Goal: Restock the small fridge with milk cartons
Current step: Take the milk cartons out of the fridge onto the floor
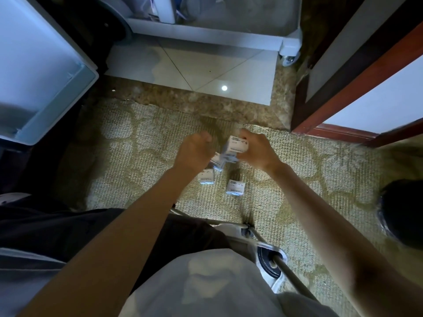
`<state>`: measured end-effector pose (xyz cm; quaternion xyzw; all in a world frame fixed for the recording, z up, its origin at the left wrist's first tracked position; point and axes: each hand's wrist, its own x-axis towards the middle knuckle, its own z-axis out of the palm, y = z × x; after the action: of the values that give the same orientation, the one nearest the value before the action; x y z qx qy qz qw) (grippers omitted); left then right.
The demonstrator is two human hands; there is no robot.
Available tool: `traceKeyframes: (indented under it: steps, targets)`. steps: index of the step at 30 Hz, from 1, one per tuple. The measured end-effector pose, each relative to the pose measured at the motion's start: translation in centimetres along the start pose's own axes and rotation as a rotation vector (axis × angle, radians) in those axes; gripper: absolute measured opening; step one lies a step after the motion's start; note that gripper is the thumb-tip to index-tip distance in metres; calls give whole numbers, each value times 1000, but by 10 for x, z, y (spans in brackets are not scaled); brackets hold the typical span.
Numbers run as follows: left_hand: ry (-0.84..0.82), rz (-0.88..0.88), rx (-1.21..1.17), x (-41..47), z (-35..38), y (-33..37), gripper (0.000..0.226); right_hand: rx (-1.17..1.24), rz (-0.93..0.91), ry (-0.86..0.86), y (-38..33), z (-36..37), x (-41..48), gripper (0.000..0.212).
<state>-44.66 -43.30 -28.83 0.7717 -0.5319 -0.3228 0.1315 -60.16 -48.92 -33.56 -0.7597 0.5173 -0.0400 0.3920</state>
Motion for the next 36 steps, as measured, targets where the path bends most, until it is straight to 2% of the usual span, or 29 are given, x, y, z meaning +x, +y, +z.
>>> traceKeyframes:
  steps: [4,7,8,10,14,21,26,30,32,36]
  targets:
    - [-13,-57,-18,2,2,-11,16,-35,182,9,34,11,6,32]
    - [-79,-102,14,-1,7,-17,15,-29,291,-14,53,33,7,40]
    - [-100,-102,19,-1,9,-20,20,-7,312,-13,58,41,7,41]
    - [-145,-112,15,-3,12,-21,13,10,344,-2,65,56,7,41]
    - [-176,-141,47,-4,13,-25,19,26,421,22,74,79,6,39]
    - [-225,-139,75,-3,16,-42,13,-86,450,-65,70,83,6,49]
    - [-176,-156,56,-3,8,-43,15,-237,416,-170,55,72,10,59]
    - [-136,-175,50,-4,-5,-37,19,-355,338,-108,27,57,19,47]
    - [-95,-191,9,-5,-13,-36,19,-399,243,-67,5,48,26,43]
    - [45,-206,-90,-9,-44,-37,21,-266,21,44,-63,32,38,29]
